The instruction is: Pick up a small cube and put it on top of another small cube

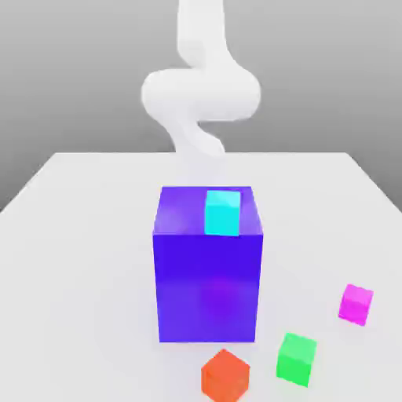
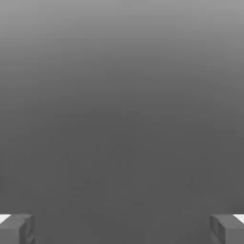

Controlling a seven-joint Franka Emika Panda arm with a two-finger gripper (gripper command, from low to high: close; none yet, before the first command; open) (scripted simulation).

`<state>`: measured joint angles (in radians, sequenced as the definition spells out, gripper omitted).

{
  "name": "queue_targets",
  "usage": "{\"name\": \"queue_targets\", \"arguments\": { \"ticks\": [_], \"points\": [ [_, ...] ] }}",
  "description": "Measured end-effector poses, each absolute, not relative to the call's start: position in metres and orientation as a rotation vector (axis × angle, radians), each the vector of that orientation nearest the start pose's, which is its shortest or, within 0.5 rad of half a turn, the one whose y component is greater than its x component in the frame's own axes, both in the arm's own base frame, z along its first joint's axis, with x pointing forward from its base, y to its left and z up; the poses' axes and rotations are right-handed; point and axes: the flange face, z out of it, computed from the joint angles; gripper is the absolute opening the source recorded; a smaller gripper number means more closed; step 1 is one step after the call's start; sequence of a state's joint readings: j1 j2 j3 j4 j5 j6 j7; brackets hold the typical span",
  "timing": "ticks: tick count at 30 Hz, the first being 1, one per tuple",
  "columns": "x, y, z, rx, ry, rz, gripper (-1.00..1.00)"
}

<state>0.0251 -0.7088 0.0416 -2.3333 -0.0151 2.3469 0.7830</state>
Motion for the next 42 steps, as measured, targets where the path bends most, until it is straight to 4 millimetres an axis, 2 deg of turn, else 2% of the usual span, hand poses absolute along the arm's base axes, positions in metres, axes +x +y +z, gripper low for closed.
{"name": "queue_targets", "arguments": {
  "ticks": [2, 5, 8, 11, 16, 19, 23, 24, 29, 30, 37, 42],
  "points": [
    [0.404, 0.057, 0.626, -2.650, 0.865, -0.900, 0.00],
    [0.427, 0.096, 0.564, -2.777, 0.732, -0.804, 0.00],
    [0.438, 0.134, 0.501, -2.888, 0.582, -0.699, 0.00],
    [0.436, 0.171, 0.438, -2.981, 0.418, -0.585, 0.00],
    [0.409, 0.226, 0.334, -3.088, 0.119, -0.374, 0.00],
    [0.373, 0.261, 0.276, -3.118, -0.101, -0.236, 0.00],
    [0.322, 0.284, 0.206, -3.123, -0.331, -0.046, 0.00],
    [0.316, 0.286, 0.194, -3.119, -0.353, -0.023, 0.00],
    [0.311, 0.289, 0.139, -3.115, -0.374, 0.000, 0.00],
    [0.310, 0.288, 0.131, -3.117, -0.375, 0.000, -1.00],
    [0.310, 0.288, 0.130, -3.117, -0.376, 0.000, -1.00],
    [0.311, 0.289, 0.176, -3.116, -0.375, -0.001, -1.00]
  ]
}}
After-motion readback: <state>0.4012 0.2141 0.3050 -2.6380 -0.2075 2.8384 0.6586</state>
